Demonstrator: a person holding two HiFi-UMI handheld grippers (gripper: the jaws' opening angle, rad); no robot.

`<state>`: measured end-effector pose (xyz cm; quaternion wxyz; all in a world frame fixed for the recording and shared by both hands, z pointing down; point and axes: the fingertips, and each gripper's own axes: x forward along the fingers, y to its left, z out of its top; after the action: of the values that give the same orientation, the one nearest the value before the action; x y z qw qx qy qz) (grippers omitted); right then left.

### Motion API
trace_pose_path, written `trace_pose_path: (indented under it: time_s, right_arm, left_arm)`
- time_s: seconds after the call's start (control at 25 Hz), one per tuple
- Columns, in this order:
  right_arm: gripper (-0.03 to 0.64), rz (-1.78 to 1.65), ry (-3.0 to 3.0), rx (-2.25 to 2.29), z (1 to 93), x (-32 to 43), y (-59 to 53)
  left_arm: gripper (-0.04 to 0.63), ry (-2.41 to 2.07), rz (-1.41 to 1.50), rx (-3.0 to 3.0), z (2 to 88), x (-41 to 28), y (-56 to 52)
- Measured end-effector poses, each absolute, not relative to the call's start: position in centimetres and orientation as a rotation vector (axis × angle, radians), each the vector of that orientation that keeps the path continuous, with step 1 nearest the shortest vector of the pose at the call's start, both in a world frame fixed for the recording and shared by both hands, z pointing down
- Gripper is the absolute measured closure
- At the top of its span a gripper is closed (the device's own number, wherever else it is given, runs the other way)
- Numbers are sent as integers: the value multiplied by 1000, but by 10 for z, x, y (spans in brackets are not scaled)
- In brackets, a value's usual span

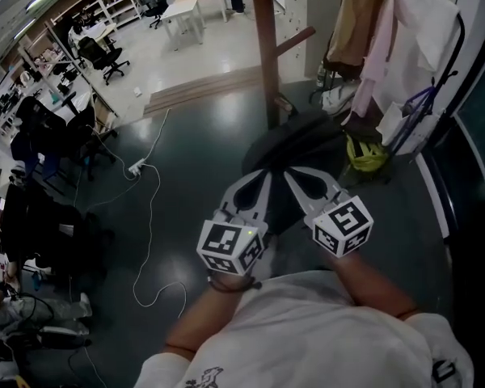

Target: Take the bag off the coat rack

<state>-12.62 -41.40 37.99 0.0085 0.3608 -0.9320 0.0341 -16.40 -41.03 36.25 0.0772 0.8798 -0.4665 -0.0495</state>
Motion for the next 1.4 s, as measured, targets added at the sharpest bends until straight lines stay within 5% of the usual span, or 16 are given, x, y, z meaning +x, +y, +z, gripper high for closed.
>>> trace_pose_path:
  time_s: [1.4]
  right_arm:
    - [541,-15,-2891,1028,327,-98,-556]
  left_arm:
    - [594,-1572,-196,2594,324,-203,-517]
